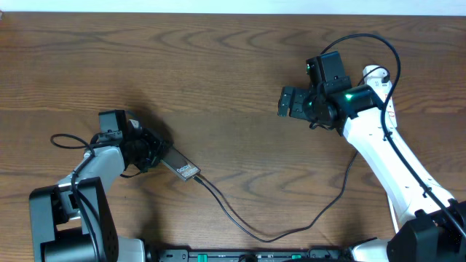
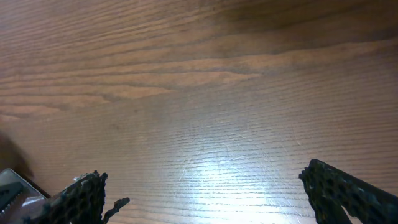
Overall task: Plug charger to phone and switch on socket
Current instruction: 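Set the phone down on the table with the left gripper, then tilt the phone flat onto the table, screen up, with the left gripper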
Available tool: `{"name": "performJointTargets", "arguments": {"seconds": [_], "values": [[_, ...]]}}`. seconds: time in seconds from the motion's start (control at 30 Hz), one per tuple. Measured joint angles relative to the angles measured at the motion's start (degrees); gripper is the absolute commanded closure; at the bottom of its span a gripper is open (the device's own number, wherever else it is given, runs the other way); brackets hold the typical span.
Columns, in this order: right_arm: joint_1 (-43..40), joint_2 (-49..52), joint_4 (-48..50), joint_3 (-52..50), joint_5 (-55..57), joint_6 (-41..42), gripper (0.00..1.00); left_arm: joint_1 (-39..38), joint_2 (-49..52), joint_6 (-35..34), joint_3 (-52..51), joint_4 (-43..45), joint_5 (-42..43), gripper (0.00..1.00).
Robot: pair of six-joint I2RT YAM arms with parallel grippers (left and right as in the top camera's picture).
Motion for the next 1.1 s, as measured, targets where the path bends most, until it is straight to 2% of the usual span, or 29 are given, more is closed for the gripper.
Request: {"name": "performJointTargets", "arguments": {"seconds": [0.37, 0.57, 1.1], "values": [[0.0, 0.0, 0.0, 0.0, 0.0, 0.0, 0.01, 0.0, 0.0, 0.0, 0.2, -1.3, 0.7, 0.65], [0.0, 0.0, -0.1, 0.0, 0.0, 0.0, 0.01, 0.0, -0.3, -0.1, 0.6, -1.7, 1.7, 0.45], [0.0, 0.0, -0.2, 0.0, 0.0, 0.0, 0.01, 0.0, -0.5, -0.2, 0.8, -1.8, 2.1, 0.44]]}}
